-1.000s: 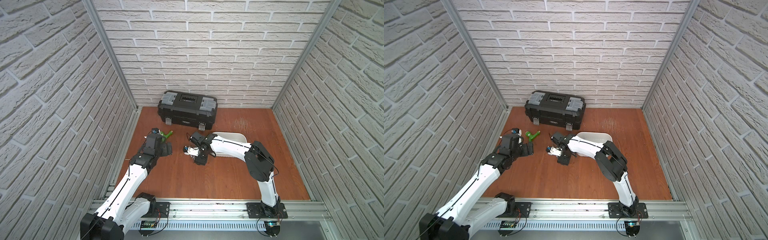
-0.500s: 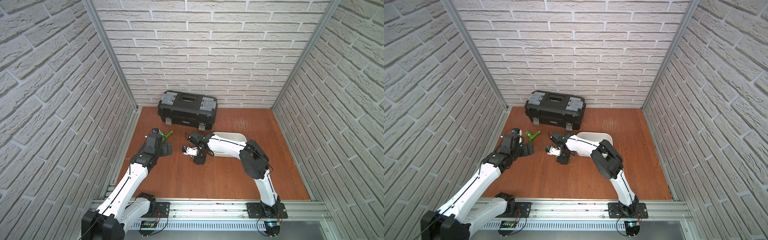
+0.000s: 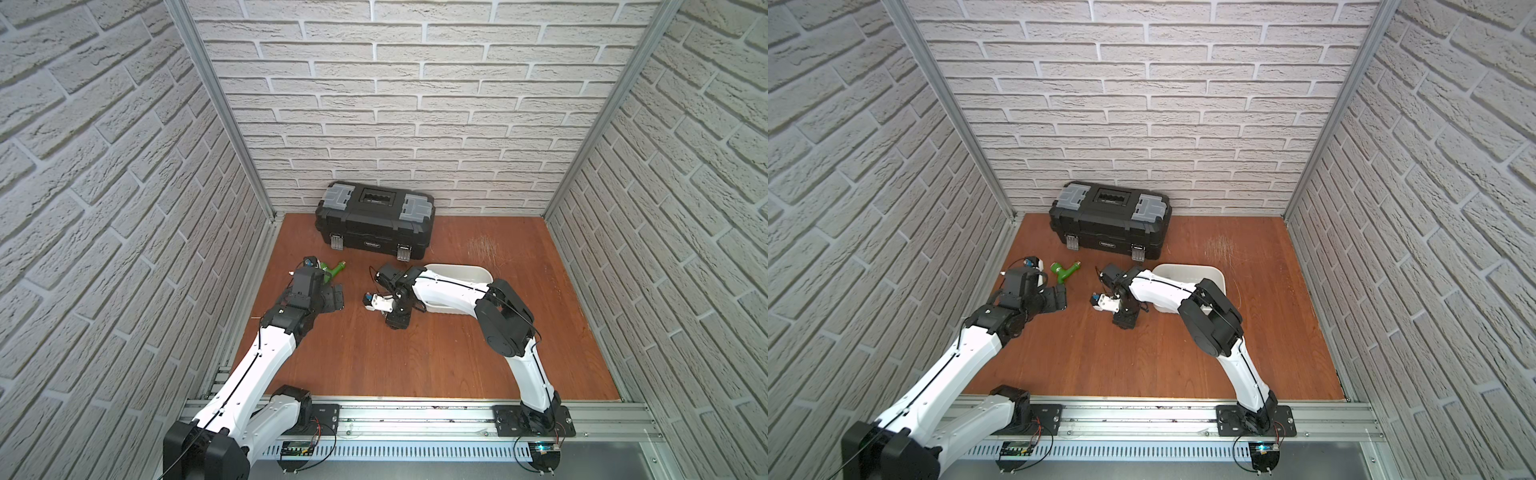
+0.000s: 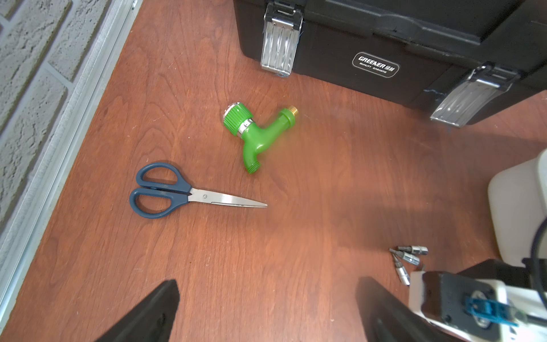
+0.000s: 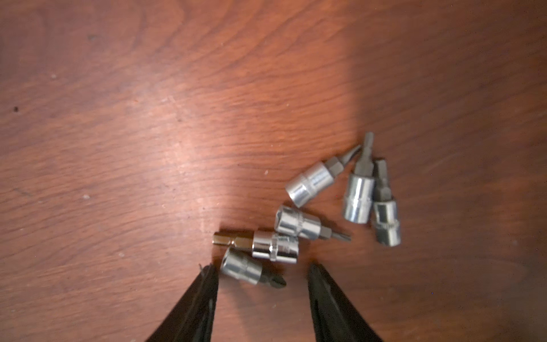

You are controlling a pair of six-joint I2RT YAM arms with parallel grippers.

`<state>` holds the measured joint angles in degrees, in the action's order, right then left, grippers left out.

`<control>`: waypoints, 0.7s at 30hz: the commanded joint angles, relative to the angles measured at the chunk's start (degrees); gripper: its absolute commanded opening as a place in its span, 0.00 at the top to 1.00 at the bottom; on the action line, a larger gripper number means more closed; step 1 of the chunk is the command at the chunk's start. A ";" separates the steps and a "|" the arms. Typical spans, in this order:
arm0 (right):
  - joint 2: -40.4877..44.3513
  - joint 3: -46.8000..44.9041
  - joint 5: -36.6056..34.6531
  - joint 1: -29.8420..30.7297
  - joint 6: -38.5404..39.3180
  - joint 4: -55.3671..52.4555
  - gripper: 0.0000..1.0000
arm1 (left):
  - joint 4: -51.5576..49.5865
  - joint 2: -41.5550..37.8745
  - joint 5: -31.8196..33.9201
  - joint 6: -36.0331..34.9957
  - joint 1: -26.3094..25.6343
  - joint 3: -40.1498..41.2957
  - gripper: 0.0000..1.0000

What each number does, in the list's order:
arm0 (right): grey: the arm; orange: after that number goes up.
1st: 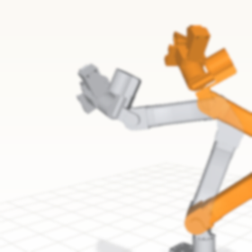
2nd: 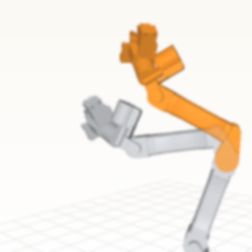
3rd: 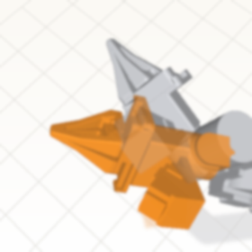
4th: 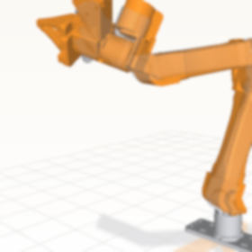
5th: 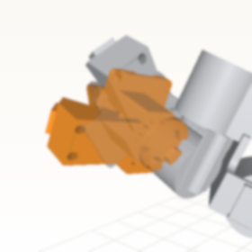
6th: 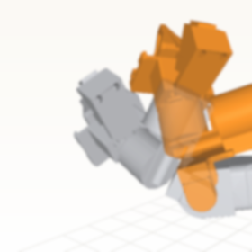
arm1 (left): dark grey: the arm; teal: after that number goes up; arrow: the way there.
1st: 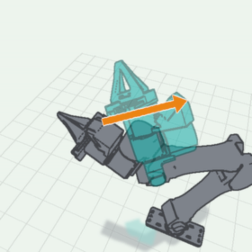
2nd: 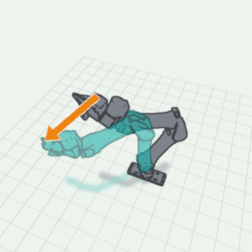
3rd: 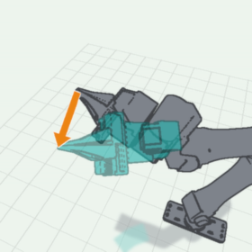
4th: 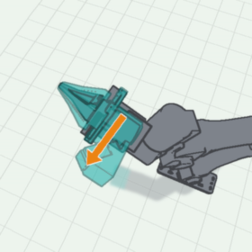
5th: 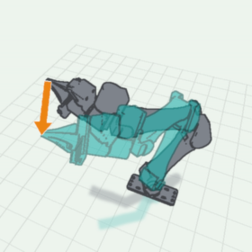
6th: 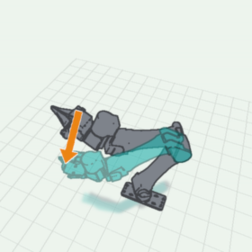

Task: Put the bit on the desktop into the storage box
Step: Pick up the screwdriver bit from the center of the board.

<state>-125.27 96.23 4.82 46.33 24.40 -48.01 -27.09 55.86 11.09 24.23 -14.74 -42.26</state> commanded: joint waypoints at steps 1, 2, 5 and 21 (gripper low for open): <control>-0.56 0.41 1.31 -0.10 -0.24 -0.52 0.47 | -0.07 0.31 -0.16 0.38 0.39 0.29 0.02; -0.70 0.41 1.24 -0.01 -0.38 -0.59 0.48 | -0.07 0.31 -0.19 0.49 0.39 0.30 0.02; -0.88 0.44 1.15 0.18 -0.54 -0.83 0.49 | -0.07 0.31 -0.19 0.47 0.44 0.32 0.02; 1.29 -3.27 -0.60 2.45 -1.32 0.72 0.57 | -0.07 0.48 -0.26 0.58 0.48 0.42 0.02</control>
<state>-124.81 94.96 2.83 47.44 23.79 -46.35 -27.11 56.10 11.09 24.25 -14.72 -42.24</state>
